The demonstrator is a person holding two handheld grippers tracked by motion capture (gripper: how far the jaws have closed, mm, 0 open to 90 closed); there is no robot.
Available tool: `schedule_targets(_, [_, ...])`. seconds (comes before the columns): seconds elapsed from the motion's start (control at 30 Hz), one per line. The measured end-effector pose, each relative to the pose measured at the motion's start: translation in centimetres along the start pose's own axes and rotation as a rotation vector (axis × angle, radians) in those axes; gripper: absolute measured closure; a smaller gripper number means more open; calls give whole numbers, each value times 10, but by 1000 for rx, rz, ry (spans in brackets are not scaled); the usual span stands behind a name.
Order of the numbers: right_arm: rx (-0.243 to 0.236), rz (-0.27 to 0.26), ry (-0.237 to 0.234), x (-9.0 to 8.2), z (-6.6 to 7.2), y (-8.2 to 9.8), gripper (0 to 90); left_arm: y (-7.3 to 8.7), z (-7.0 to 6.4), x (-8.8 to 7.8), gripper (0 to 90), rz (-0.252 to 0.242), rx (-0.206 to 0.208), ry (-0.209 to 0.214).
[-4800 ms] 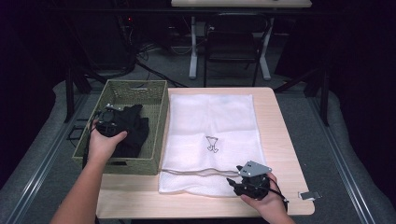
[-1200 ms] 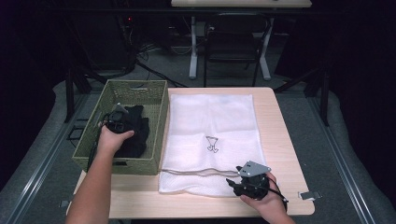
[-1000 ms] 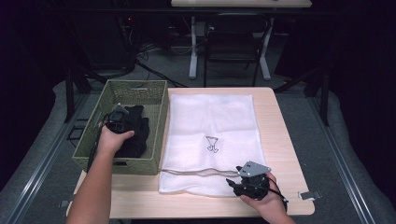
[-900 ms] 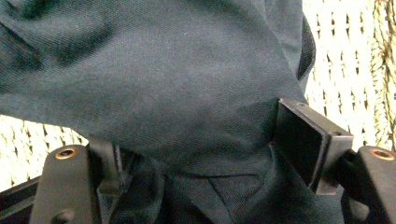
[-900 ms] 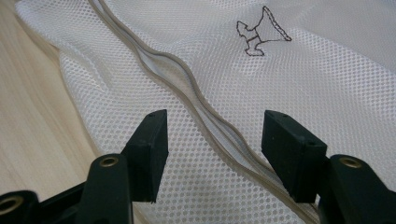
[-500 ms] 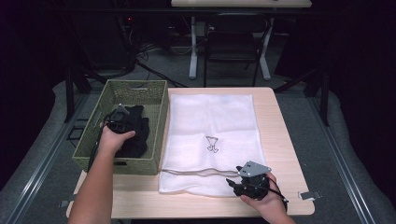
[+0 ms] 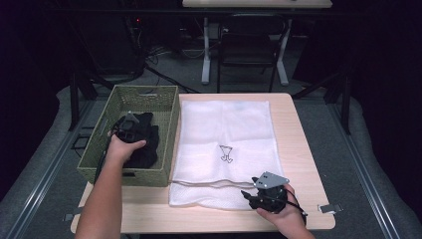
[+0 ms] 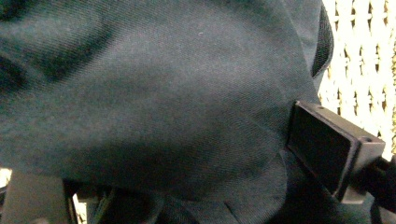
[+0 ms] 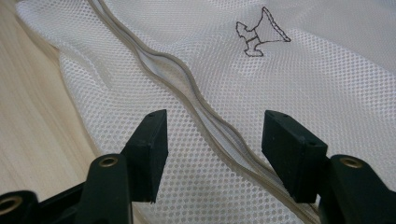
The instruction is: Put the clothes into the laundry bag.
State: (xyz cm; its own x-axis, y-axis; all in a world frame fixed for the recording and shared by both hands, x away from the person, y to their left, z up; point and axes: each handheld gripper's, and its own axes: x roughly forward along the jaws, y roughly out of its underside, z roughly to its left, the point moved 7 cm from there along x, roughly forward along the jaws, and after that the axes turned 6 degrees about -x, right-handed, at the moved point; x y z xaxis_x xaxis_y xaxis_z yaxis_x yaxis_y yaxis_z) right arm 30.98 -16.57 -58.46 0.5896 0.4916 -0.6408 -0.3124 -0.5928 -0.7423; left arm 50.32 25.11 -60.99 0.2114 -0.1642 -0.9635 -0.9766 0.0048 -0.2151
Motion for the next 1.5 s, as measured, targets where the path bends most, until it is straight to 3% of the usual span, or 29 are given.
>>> schedule_targets(0.27, [-1,1,0,0,0,0,409,1,-2,5,64,11,4,-14])
schedule_targets(0.87, [-5,1,-5,1,0,0,408,1,0,11,33,0,-22,-52])
schedule_targets(1.13, [-5,1,-6,1,1,0,407,1,-1,11,50,-3,-27,-61])
schedule_targets(1.5, [-3,0,-7,1,0,1,407,1,2,7,162,-6,-30,-73])
